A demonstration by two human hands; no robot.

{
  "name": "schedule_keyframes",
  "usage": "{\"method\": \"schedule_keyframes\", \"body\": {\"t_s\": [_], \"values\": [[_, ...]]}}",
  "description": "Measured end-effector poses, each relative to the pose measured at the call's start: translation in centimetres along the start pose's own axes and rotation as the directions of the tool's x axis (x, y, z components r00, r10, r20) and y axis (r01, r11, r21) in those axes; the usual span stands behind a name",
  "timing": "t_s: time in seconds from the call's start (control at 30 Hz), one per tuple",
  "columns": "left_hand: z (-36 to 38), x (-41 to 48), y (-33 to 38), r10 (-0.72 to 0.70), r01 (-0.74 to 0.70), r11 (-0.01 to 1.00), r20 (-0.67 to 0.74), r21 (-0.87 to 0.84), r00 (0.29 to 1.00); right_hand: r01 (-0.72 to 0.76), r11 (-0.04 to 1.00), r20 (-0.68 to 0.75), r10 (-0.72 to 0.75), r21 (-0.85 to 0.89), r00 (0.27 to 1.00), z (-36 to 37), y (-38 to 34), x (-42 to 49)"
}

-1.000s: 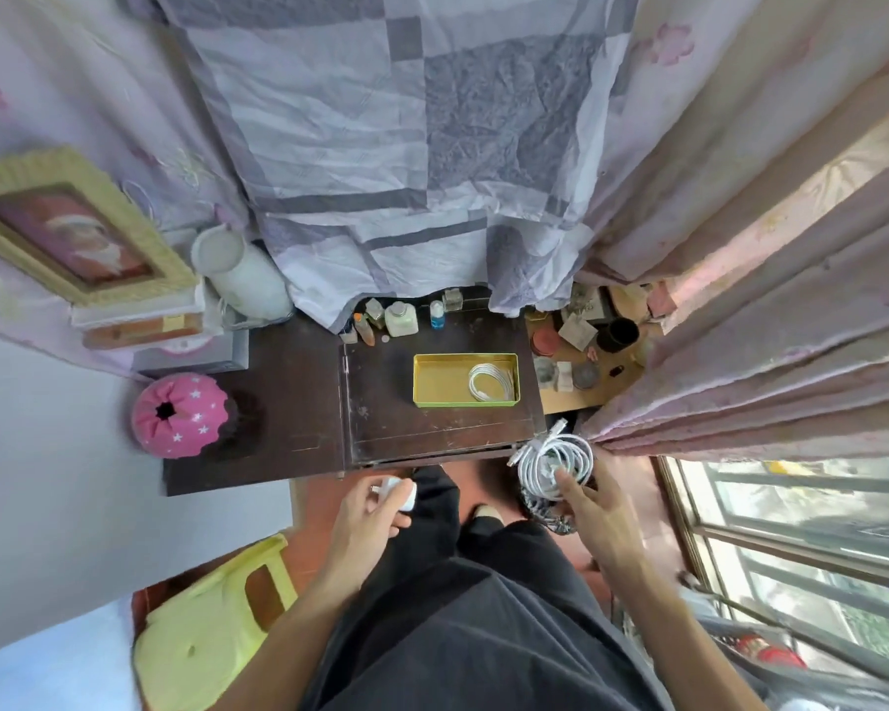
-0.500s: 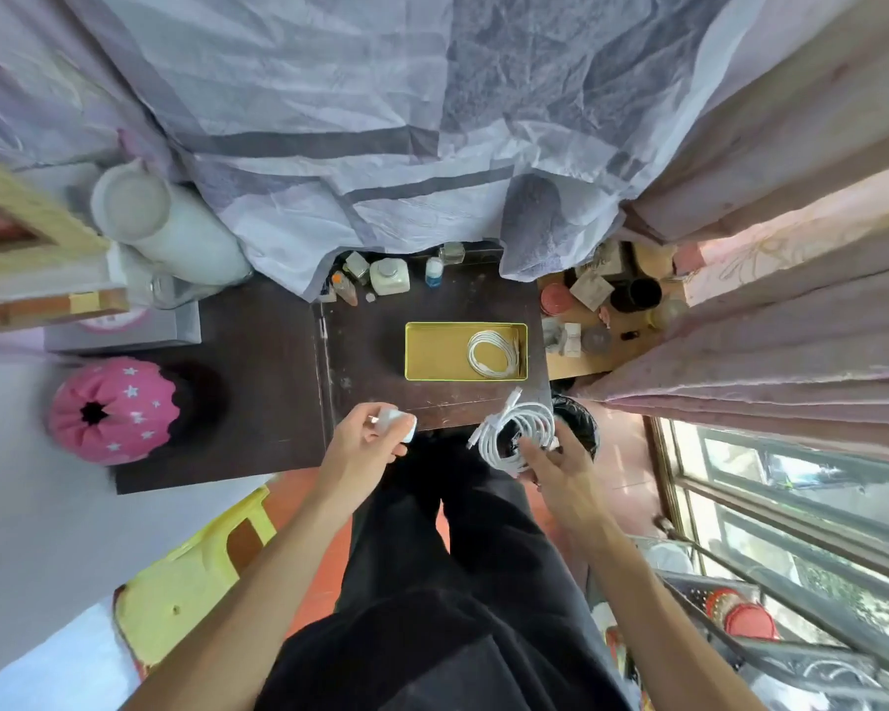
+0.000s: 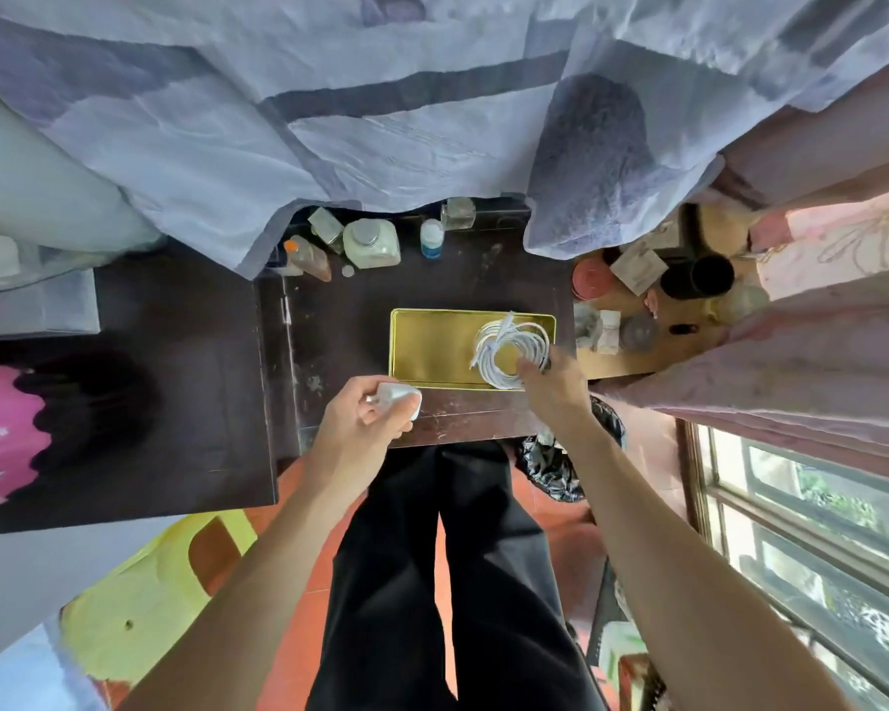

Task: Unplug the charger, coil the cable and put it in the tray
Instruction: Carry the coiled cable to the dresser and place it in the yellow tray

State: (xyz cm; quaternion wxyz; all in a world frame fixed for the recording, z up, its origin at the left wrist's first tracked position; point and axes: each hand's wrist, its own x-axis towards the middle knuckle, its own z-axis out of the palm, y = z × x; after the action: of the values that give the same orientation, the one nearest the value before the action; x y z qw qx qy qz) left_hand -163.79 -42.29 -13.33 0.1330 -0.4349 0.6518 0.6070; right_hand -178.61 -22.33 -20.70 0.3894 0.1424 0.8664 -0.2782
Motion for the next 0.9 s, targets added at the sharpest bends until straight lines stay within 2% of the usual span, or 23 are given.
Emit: {"method": "schedule_keyframes", "body": {"t_s": [0.3,0.47,0.6,0.73,0.9], "values": [[1.4,0.7,-1.8,-0.062,0.062,0.998,0.018,-0.005,0.998,-0.083,0.973,0.006,0.087,-0.216,0.996,1.9,-0.9,3.2],[1.7,0.8,-1.9,-0.089,0.089,0.996,0.010,0.000,0.996,-0.092,0.915,-0.032,0.087,-0.393,0.996,2.4,-1.4,3.5],[1.6,1.3,-1.5,-0.071,0.071,0.997,0.027,0.003,0.997,-0.068,0.868,-0.082,0.032,-0.492,0.996,2.7,-1.6,3.3],[1.6,1.5,-0.9,-0.050,0.050,0.999,0.022,-0.005,0.998,-0.048,0.880,-0.086,0.008,-0.473,0.996,2.4,-1.5,2.8],[1.9,2.1,0.3,-0.033,0.032,0.996,0.015,0.078,0.999,0.022,0.946,-0.133,-0.069,-0.322,0.989,0.9,-1.2,0.6]]}}
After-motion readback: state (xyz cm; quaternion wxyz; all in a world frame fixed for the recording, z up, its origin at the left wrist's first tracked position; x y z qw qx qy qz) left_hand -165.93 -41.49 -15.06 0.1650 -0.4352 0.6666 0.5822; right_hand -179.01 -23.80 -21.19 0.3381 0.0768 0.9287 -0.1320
